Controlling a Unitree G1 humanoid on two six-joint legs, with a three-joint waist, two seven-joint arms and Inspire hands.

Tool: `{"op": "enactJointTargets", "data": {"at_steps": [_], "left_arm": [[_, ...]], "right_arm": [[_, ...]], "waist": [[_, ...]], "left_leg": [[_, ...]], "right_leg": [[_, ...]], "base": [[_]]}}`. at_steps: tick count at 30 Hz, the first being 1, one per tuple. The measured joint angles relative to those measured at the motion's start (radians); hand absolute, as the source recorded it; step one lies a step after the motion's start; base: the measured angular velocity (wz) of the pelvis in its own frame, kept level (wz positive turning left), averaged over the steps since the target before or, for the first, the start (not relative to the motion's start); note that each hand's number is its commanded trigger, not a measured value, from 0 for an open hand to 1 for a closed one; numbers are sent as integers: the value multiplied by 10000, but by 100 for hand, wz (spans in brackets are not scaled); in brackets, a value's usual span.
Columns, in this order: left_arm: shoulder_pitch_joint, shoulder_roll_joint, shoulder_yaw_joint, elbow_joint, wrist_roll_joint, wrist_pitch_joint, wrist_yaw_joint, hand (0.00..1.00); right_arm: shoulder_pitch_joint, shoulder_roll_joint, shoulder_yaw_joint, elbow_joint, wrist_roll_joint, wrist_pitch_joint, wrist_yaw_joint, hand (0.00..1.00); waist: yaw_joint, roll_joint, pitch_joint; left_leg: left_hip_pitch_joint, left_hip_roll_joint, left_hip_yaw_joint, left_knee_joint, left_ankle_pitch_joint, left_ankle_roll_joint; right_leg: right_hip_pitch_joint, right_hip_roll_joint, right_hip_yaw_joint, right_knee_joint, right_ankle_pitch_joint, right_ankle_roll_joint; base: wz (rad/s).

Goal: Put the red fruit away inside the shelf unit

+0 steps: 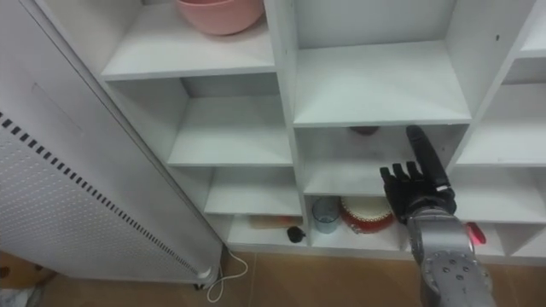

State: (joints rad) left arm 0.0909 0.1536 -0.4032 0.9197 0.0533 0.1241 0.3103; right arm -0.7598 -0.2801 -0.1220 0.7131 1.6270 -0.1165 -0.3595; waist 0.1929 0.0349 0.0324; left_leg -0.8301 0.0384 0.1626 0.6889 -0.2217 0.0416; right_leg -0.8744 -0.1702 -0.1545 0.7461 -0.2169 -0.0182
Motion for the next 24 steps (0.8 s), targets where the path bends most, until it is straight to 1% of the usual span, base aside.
{"op": "enactJointTargets", "data": {"at_steps": [4, 8, 10, 13, 15, 17, 18, 20, 21, 22, 23, 24], "left_arm": [[0, 3, 87, 8, 126, -78, -13, 0], [-2, 13, 103, 12, 287, -144, -35, 0], [-3, 15, 95, 12, 284, -147, -102, 0], [25, 66, 85, 31, 267, -149, -114, 0], [60, 193, 19, 36, 255, -147, -169, 0], [50, 224, 62, 36, 265, -99, -185, 0], [53, 229, 105, 38, 275, -16, -199, 0], [67, 234, 229, 165, 271, 29, -371, 0], [73, 247, 284, 274, 270, 66, -521, 0], [42, 233, 354, 390, 278, 54, -598, 0], [2, 237, 590, 573, 304, 58, -757, 0], [-27, 244, 894, 780, 378, 46, -874, 0]], "right_arm": [[-1, -71, -252, 9, 140, -51, -101, 0], [-1, -77, -293, 41, 151, -48, -100, 0], [-1, -81, -287, 116, 181, 51, -77, 0], [0, -88, -290, 685, 184, 49, -54, 0], [3, -166, -279, 1357, 194, 85, 121, 0], [31, -275, -276, 1909, 190, 117, 371, 0], [171, -362, -278, 2341, 168, 219, 568, 0], [465, -411, -289, 2998, 168, 407, 920, 0], [626, -411, -285, 3477, 161, 569, 1165, 0], [723, -435, -294, 3800, 114, 643, 1357, 0], [1001, -498, -268, 4522, -108, 813, 1751, 0], [1304, -515, -268, 5100, -452, 948, 2057, 0]], "waist": [[-48, -4, 1], [-198, -12, 6], [-219, -17, 10], [-207, -52, 33], [-217, -89, 57], [-216, -97, 71], [-230, -87, 76], [-204, -109, 89], [-240, -95, 88], [-282, -66, 98], [-275, -48, 103], [-273, -77, 112]], "left_leg": [[11, 5, 0, -25, -8, 16], [32, 4, 1, -31, -14, 23], [71, 5, 15, -30, -17, 20], [408, 10, 16, -114, -39, -3], [733, 12, 16, -220, -55, -25], [963, 21, 12, -371, -70, -52], [1191, 23, -31, -494, -54, -44], [1632, 25, -56, -763, -37, -56], [1934, 25, -88, -955, -22, -77], [2108, 28, -128, -1053, -18, -83], [2446, 42, -209, -1293, 5, -115], [2782, 10, -268, -1571, 40, -142]], "right_leg": [[5, -28, -4, 2, 0, 4], [19, -26, 19, 0, -3, 12], [52, -12, 32, -8, -3, 12], [383, 27, 21, -95, -8, 14], [728, 42, -18, -215, -45, 16], [978, 55, -69, -390, -39, 48], [1261, 78, -163, -576, -5, 52], [1751, 131, -218, -889, 24, 83], [2093, 163, -280, -1134, 53, 106], [2318, 194, -339, -1297, 72, 125], [2752, 283, -430, -1670, 138, 148], [3113, 339, -447, -1980, 181, 189]], "base": [[0], [0], [-3], [-1], [0], [0], [0], [0], [0], [6], [8], [8]]}}
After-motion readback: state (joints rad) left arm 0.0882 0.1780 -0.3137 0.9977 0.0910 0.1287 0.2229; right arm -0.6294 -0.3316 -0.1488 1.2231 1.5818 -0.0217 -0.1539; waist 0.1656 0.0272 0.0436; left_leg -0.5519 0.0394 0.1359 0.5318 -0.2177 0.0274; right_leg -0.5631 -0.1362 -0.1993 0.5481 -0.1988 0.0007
